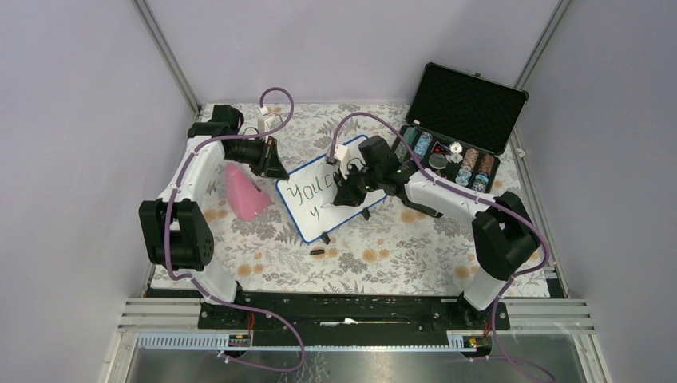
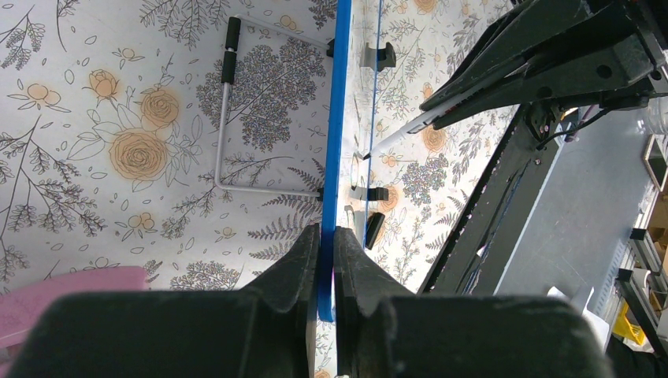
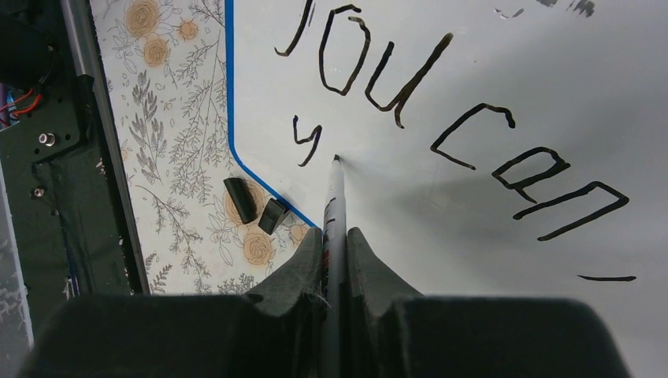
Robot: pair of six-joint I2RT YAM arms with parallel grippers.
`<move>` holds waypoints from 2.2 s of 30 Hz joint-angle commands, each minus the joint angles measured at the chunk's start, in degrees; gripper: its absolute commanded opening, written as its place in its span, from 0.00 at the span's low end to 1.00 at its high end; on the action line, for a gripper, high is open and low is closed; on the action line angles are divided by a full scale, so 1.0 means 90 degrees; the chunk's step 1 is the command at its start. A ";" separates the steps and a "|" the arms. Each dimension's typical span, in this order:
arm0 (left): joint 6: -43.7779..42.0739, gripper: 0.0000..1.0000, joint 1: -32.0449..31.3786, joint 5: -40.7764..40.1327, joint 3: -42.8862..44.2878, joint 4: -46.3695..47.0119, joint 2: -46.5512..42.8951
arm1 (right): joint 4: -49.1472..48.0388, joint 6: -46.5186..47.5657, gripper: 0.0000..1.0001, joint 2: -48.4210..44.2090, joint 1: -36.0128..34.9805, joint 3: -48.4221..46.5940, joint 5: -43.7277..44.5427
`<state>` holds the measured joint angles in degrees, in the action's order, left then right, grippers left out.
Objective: Write a sentence on the whiteboard
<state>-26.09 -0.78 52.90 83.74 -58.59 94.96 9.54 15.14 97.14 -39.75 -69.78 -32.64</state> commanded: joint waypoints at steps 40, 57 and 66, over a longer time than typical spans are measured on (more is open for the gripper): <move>-0.0129 0.00 0.0037 -0.0122 -0.0022 0.0191 -0.0152 | -0.0159 0.0199 0.00 -0.0139 -0.0133 0.0171 0.0158; -0.0106 0.00 0.0037 -0.0104 -0.0027 0.0188 -0.0142 | -0.0034 0.0288 0.00 -0.0199 0.0080 0.0012 0.0297; -0.0109 0.00 0.0037 -0.0091 -0.0019 0.0185 -0.0147 | 0.0008 0.0273 0.00 -0.0193 0.0122 -0.0139 0.0307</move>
<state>-26.13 -0.78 52.88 83.74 -58.57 94.96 10.52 16.34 97.25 -39.48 -68.45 -32.40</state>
